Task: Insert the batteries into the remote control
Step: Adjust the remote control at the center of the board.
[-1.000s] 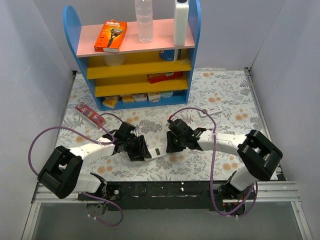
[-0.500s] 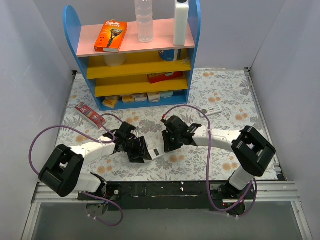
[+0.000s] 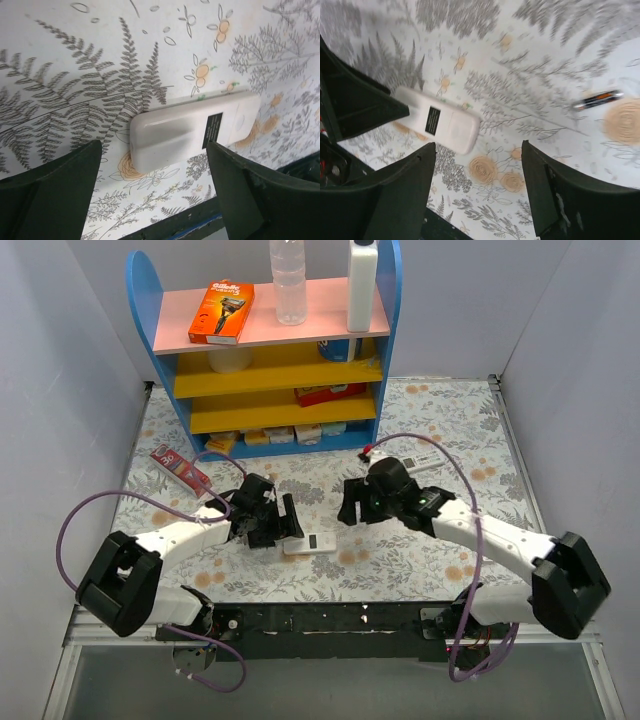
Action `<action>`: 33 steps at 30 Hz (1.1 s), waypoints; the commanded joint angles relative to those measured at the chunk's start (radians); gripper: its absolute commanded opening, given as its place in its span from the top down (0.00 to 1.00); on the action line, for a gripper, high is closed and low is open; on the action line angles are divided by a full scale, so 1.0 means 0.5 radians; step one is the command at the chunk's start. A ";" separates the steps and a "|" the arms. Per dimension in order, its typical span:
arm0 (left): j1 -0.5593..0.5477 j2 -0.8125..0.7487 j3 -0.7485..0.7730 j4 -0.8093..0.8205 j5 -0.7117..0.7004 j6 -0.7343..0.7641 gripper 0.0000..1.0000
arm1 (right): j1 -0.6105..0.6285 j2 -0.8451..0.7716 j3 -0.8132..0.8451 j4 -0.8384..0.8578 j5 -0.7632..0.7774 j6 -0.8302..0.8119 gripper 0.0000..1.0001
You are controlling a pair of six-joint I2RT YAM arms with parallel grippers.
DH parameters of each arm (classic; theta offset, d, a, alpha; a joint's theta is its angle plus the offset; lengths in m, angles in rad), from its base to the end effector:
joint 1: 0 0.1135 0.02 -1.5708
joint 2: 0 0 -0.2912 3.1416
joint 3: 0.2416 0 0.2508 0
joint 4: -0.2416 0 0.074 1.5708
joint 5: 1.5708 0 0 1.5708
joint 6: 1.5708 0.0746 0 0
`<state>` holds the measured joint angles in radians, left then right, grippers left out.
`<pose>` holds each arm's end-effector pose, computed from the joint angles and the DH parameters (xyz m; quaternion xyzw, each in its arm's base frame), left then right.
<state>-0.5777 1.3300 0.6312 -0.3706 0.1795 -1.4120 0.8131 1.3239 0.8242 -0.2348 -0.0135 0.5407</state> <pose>0.1992 -0.1457 0.1563 -0.3706 0.8911 -0.2545 0.0617 0.2065 0.2198 0.2323 -0.1268 0.9050 0.2592 0.3127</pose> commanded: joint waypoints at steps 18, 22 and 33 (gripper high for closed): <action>-0.470 -0.074 0.265 -0.348 -0.656 -1.271 0.02 | -0.310 -1.442 -0.286 -0.515 0.858 -0.057 0.03; -0.590 0.095 0.327 -0.339 -0.721 -1.575 0.02 | -0.310 -1.604 -0.292 -0.629 0.926 -0.084 0.04; -0.661 0.463 0.471 -0.207 -0.828 -1.793 0.03 | -0.310 -1.847 -0.283 -0.849 0.951 -0.100 0.05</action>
<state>-0.9066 1.5223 0.8394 -0.4931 -0.1699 -1.9835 0.6613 0.4183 0.6724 -0.6228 0.4313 0.5083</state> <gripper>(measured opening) 0.981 0.949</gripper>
